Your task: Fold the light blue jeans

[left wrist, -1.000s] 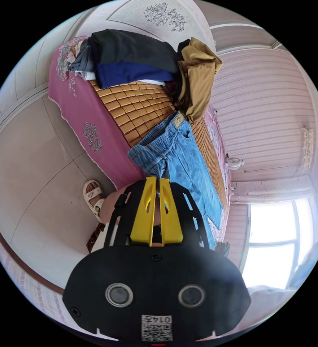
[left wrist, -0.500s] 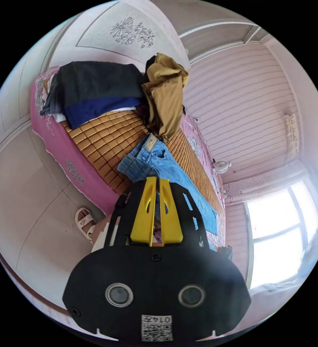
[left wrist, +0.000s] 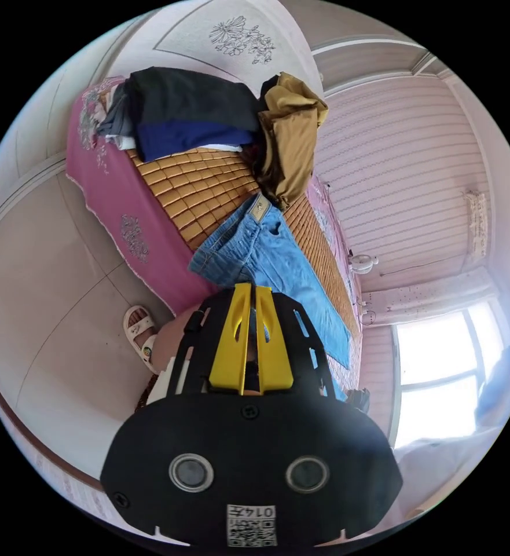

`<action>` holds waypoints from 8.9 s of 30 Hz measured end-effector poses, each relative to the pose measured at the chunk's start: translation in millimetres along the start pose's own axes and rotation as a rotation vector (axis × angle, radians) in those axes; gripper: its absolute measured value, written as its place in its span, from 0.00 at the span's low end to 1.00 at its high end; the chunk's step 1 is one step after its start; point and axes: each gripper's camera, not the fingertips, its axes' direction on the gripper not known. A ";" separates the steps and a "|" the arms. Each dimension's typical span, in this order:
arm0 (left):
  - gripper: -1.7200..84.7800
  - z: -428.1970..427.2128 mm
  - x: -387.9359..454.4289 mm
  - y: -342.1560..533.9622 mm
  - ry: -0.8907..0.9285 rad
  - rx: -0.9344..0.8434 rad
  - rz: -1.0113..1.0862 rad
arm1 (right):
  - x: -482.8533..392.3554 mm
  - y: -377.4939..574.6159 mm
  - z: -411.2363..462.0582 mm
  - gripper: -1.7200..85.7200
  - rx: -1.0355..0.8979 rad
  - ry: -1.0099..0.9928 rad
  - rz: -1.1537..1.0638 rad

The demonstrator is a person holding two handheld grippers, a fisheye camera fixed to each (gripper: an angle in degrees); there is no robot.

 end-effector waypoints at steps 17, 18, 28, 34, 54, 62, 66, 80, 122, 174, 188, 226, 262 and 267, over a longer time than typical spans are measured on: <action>0.09 157.7 131.2 -120.9 0.123 0.221 -0.221 | -226.0 -177.2 237.0 0.12 -0.198 0.406 -0.304; 0.09 163.9 135.7 -116.5 0.068 0.192 -0.177 | -214.5 -171.8 241.9 0.12 -0.228 0.507 -0.287; 0.01 291.1 228.7 -75.7 -0.836 -0.263 0.556 | -208.9 -148.7 240.6 0.02 -0.254 0.814 -0.347; 0.01 289.0 226.8 -68.3 -0.895 -0.302 0.507 | -201.3 -122.9 185.3 0.01 -0.324 0.756 -0.373; 0.02 355.1 380.1 131.6 -0.309 -0.513 1.074 | -179.9 -113.8 123.4 0.11 -0.290 0.378 -0.079; 0.07 395.2 427.7 165.2 -0.189 -0.534 1.256 | -266.8 -113.8 61.0 0.03 -0.291 0.260 -0.433; 0.10 425.3 430.8 171.4 -0.271 -0.603 1.285 | -208.4 -111.8 39.4 0.04 -0.346 0.381 -0.258; 0.02 478.6 436.9 199.6 -0.434 -0.804 1.350 | -191.0 -72.7 8.3 0.12 -0.179 0.558 -0.312; 0.07 453.8 387.0 162.2 -0.288 -0.834 1.150 | -304.8 -30.3 110.0 0.06 -0.375 0.774 -0.512; 0.23 119.3 86.7 -136.1 -0.198 -0.144 1.001 | -837.7 640.3 626.8 0.08 -1.485 0.072 -1.625; 0.24 113.6 117.3 -189.4 -0.029 -0.361 1.336 | -932.8 639.7 581.4 0.02 -1.891 -0.670 -1.659; 0.07 78.5 106.7 -253.9 -0.005 -0.465 0.904 | -999.0 671.3 579.6 0.02 -1.879 -0.661 -1.676; 0.10 141.5 78.3 -253.3 -0.155 -0.110 0.233 | -740.2 355.8 341.3 0.07 -0.924 0.463 -1.072; 0.04 86.9 88.0 -194.9 -0.227 0.002 0.284 | -734.1 366.3 345.6 0.11 -0.875 0.476 -1.195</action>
